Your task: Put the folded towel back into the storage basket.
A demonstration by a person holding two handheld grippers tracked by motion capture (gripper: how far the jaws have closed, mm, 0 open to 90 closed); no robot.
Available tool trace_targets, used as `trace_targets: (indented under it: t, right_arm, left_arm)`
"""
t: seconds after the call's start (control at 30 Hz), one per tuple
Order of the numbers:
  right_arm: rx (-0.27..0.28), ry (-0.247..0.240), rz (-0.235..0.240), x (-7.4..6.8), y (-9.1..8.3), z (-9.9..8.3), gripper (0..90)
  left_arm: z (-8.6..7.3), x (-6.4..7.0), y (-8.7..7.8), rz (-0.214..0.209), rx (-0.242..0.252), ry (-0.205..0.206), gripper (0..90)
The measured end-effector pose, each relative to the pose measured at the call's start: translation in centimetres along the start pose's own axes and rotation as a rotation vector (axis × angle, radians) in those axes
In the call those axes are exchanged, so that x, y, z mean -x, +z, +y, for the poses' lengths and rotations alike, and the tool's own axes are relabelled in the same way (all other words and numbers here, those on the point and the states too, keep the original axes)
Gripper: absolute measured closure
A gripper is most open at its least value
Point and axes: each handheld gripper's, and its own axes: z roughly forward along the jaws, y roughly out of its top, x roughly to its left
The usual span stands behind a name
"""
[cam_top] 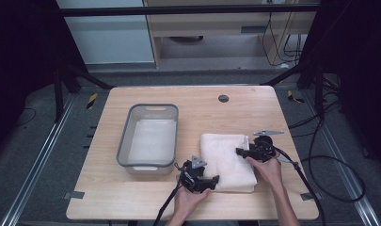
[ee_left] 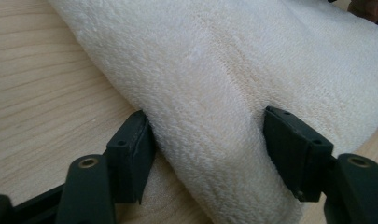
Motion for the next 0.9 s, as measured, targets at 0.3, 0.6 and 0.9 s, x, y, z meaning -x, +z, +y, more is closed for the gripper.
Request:
trace_targets:
  t: [0.3,0.6,0.9]
  right_arm:
    - [-0.022,0.049,0.059,0.0,0.0,0.1,55.0]
    - [-0.010,0.083,0.083,-0.1,-0.2,0.3,71.2]
    - [0.033,0.063,0.088,-0.4,-1.5,0.6,73.7]
  left_arm:
    - [0.4,-0.1,0.0,-0.038,-0.036,-0.026,46.5]
    - [0.5,-0.2,-0.3,-0.059,-0.029,-0.040,59.6]
    - [0.4,-0.7,-0.9,-0.084,0.006,-0.046,65.2]
